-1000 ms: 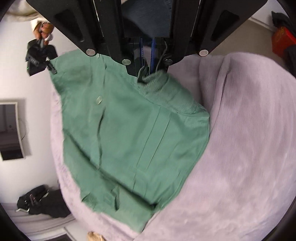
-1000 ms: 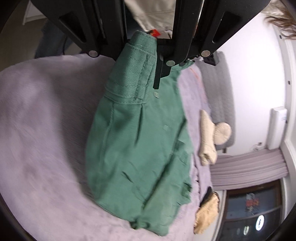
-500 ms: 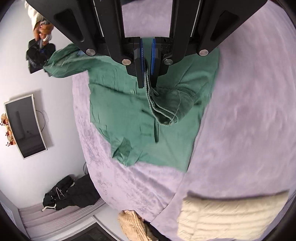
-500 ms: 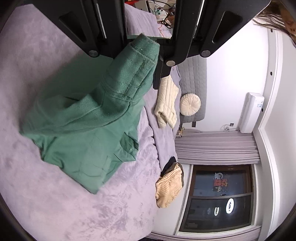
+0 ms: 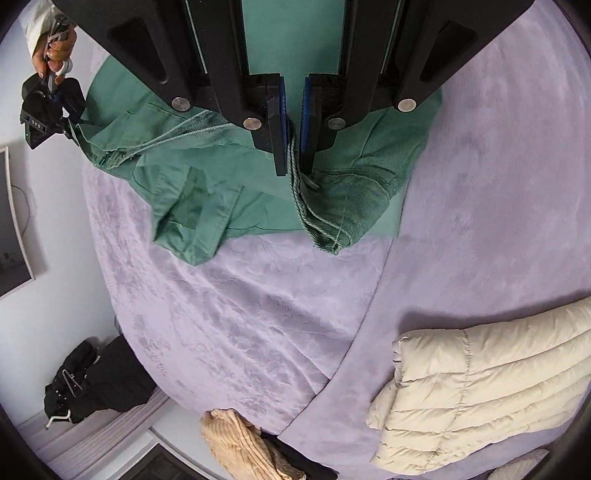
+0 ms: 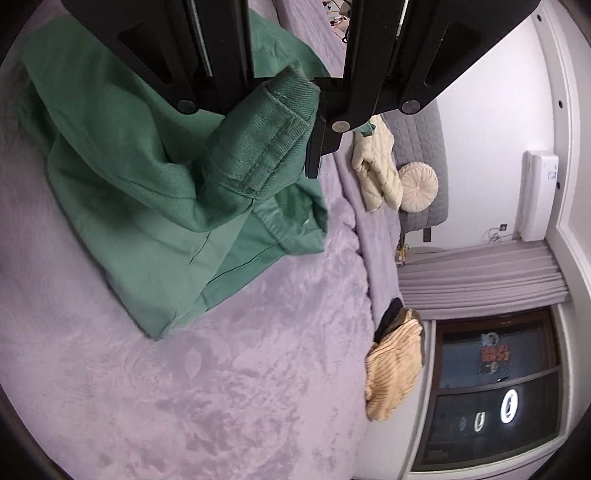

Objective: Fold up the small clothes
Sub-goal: 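Lift the held hem with both grippers and fold it over toward the collar, then open both grippers and withdraw from the folded jacket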

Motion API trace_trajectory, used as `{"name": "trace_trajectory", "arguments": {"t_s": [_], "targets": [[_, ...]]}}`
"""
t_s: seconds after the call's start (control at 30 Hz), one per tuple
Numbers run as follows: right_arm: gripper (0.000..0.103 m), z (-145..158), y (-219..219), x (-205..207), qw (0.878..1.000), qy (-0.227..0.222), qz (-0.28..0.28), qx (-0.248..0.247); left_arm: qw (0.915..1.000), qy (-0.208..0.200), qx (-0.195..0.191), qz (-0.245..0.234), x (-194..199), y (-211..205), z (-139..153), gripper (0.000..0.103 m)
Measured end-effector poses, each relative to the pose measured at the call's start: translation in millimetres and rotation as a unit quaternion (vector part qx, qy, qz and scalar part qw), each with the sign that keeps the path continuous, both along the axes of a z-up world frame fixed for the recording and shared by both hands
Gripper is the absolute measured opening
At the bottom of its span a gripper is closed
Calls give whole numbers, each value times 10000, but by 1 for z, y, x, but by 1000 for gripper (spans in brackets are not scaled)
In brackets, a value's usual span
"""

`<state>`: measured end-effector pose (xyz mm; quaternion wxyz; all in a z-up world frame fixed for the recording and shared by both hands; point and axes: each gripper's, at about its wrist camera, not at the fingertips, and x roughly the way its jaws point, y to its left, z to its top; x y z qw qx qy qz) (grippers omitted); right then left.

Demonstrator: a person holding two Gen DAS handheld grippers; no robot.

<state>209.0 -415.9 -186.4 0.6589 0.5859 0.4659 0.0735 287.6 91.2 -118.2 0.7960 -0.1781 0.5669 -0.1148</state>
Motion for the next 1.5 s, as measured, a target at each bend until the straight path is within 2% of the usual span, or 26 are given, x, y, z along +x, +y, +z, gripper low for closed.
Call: {"name": "trace_trajectory", "arguments": {"t_s": [0.13, 0.27, 0.3, 0.33, 0.37, 0.4, 0.43, 0.47, 0.53, 0.57, 0.6, 0.67, 0.8, 0.93, 0.97, 1.07, 1.17, 1.27, 1.37, 1.5], "targets": [[7, -54, -8, 23, 9989, 459, 17, -36, 9988, 250, 424, 31, 25, -17, -43, 7], [12, -77, -11, 28, 9981, 569, -136, 165, 9980, 548, 267, 168, 37, -12, -60, 9], [15, -76, -12, 29, 9981, 575, -133, 163, 9979, 568, 249, 180, 37, -10, -57, 17], [20, -74, -12, 29, 9982, 563, -119, 141, 9981, 484, 324, 215, 36, -7, -51, 35], [34, -70, -14, 29, 9985, 510, -132, 117, 9976, 285, 562, 303, 34, -3, -40, 50], [55, -64, -17, 28, 9988, 447, -170, 79, 9960, 94, 783, 428, 31, 1, -29, 85], [62, -57, -21, 27, 9990, 398, -219, 20, 9939, -127, 940, 571, 27, 7, -17, 97], [63, -48, -25, 26, 9991, 315, -289, -77, 9923, -360, 995, 648, 22, 12, -5, 98], [63, -26, -31, 26, 9985, 138, -237, -470, 9907, -451, 1107, 649, 21, 19, 7, 98], [57, -15, -30, 27, 9969, 88, -124, -777, 9898, -463, 1185, 638, 20, 20, 9, 98], [37, -4, -25, 29, 9941, -13, 75, -1078, 9900, -475, 1201, 572, 21, 20, 10, 98], [16, 9, -8, 35, 9873, -125, 579, -1472, 9908, -457, 1204, 406, 22, 11, 6, 98], [16, 5, 38, 53, 9650, -140, 1479, -2163, 9916, -236, 1268, 13, 26, -33, -25, 98], [16, -26, 52, 65, 9457, 193, 1698, -2764, 9852, -49, 1712, -116, 30, -66, -68, 98], [11, -32, 46, 64, 9456, 250, 1628, -2806, 9823, -5, 1870, -92, 31, -66, -79, 98], [0, -42, 10, 59, 9552, 371, 1164, -2694, 9826, -18, 1859, 53, 34, -50, -89, 98], [0, -39, -22, 46, 9671, 399, 792, -2385, 9778, 56, 2061, 386, 38, -22, -83, 98], [6, -22, -28, 36, 9657, 448, 753, -2445, 9751, 146, 2095, 714, 32, 5, -67, 98], [10, 1, -4, 24, 9620, 318, 1138, -2463, 9783, 42, 1993, 561, 13, 11, -42, 98], [10, 19, 81, -5, 9563, -71, 1971, -2159, 9848, -218, 1723, -49, -36, -27, -16, 98]]}}
